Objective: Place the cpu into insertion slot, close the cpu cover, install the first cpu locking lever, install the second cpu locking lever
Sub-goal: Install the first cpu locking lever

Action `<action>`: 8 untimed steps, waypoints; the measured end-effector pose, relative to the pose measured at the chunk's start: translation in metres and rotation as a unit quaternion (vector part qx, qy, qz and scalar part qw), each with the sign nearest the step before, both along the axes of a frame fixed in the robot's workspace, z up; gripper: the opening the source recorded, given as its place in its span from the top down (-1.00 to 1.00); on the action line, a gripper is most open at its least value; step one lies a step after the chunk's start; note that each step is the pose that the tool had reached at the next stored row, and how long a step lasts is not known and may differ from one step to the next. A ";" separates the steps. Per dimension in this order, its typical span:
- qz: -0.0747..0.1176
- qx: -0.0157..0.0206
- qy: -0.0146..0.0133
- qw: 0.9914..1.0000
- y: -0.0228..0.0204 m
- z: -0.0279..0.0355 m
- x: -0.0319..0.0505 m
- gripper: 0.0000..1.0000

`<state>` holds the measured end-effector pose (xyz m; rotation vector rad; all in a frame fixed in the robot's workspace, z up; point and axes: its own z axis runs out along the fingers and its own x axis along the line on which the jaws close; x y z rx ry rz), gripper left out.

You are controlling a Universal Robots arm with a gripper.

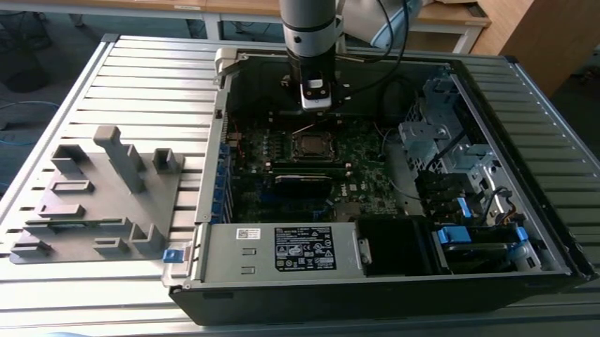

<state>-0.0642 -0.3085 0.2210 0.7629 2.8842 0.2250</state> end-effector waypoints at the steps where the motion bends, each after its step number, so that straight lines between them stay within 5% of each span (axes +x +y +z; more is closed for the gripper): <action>1: 0.000 0.000 0.000 1.000 0.0000 0.0000 0.0000 0.79; 4: 0.000 0.000 0.000 1.000 0.0001 -0.0007 0.0000 0.79; 8: 0.000 0.000 -0.005 1.000 0.0000 -0.0052 0.0000 0.79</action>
